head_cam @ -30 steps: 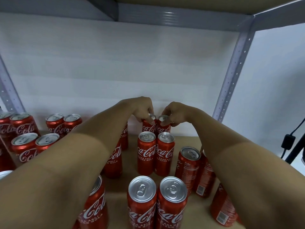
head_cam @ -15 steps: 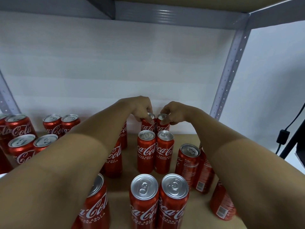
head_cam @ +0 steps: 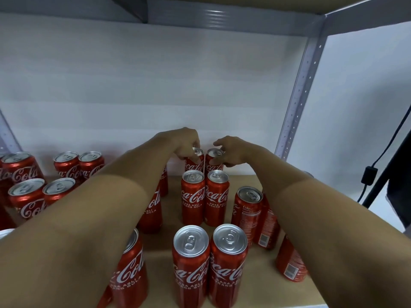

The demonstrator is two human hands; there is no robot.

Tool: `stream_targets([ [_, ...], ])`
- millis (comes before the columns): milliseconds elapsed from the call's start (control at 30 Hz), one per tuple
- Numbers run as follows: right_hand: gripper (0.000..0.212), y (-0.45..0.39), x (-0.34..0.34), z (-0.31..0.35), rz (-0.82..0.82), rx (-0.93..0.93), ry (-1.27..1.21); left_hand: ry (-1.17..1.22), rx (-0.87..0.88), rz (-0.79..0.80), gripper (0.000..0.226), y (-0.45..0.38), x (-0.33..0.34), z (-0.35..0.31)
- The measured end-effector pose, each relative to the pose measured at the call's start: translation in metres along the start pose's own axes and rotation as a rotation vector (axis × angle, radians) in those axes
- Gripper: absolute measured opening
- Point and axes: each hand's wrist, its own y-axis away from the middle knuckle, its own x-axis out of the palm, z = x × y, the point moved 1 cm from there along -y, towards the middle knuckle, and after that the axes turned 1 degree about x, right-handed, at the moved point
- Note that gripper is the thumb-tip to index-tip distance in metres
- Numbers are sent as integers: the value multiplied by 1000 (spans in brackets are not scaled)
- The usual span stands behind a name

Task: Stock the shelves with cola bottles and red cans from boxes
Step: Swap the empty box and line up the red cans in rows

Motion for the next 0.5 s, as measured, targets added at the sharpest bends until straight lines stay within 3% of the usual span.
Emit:
stream_targets([
  [133,45,0,7,9,-47,-14,108,-49,35,-15,44,5,3,-2],
  [367,45,2,10,13,-74,-37,119,-41,31,-62,56,6,7,3],
  [500,45,1,8,12,-51,-20,104,-15,38,-61,50,8,6,3],
])
